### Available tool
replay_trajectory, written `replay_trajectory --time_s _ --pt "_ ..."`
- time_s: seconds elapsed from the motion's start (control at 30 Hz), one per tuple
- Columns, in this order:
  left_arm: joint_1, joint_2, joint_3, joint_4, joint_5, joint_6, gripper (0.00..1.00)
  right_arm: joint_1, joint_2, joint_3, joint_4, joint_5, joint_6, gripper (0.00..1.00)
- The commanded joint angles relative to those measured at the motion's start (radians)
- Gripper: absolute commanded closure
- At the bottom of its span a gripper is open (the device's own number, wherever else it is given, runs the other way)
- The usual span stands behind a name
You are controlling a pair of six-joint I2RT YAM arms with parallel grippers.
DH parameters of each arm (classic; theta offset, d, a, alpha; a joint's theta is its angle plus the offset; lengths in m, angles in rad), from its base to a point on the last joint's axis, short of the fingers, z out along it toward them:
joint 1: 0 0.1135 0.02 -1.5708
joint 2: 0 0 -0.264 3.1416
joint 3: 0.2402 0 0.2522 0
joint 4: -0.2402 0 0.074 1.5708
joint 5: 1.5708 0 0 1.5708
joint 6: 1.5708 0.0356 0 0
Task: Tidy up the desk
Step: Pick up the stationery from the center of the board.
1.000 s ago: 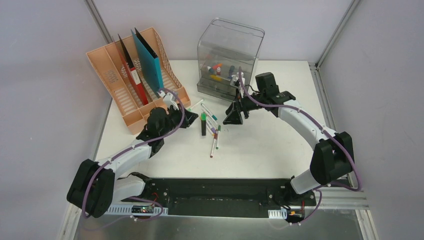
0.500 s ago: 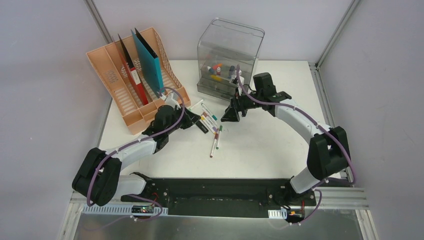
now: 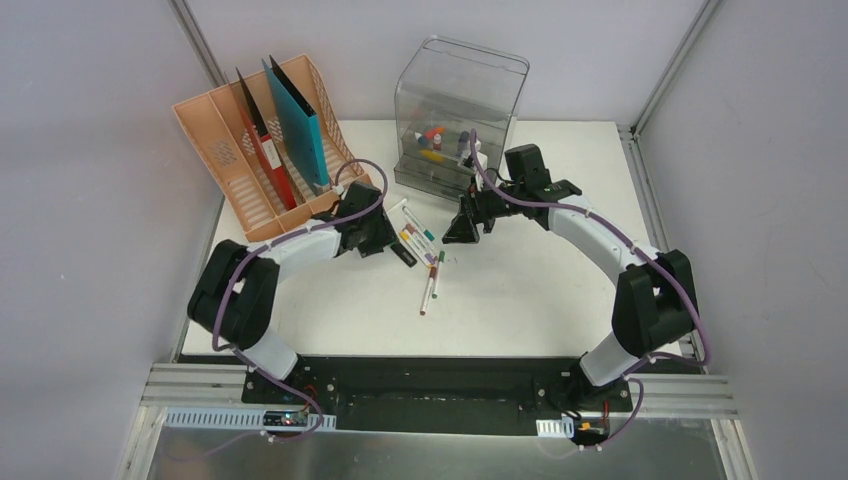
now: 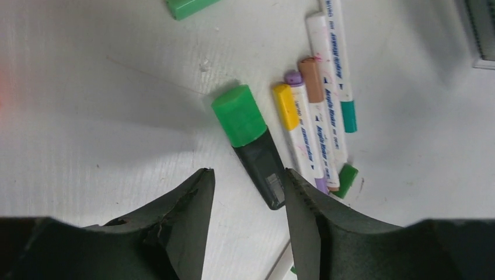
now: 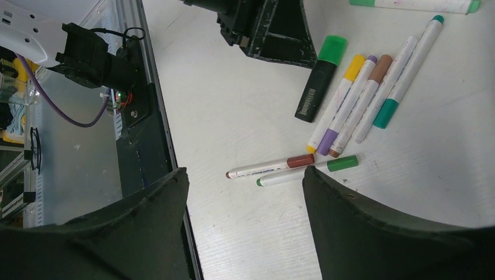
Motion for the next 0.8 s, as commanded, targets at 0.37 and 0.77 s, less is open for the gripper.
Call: replay_trajectory --time_s 0.37,0.77 --pt "-0.046 0.243 0.28 -0.297 -0.083 -0.095 0.47 -0.002 -0.02 0.048 -0.017 0.009 -0.049 0.25" --pt "-0.054 0.348 0.338 -0.356 -0.092 -0.025 0.53 -0.002 -0.027 0.051 -0.023 0.008 -0.056 0.25"
